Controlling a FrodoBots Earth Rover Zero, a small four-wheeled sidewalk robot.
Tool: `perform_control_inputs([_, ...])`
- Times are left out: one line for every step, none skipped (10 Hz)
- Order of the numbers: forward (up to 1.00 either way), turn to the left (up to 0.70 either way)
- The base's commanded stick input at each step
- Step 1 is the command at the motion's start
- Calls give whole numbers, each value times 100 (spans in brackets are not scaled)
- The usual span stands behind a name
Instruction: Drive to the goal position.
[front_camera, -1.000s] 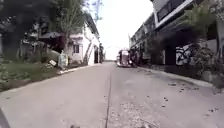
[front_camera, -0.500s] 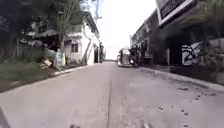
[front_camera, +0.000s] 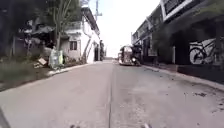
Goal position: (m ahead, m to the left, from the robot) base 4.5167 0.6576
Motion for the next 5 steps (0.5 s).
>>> perform_control_inputs([100, 4])
perform_control_inputs([100, 4])
perform_control_inputs([100, 4])
perform_control_inputs([100, 4])
perform_control_inputs([100, 4])
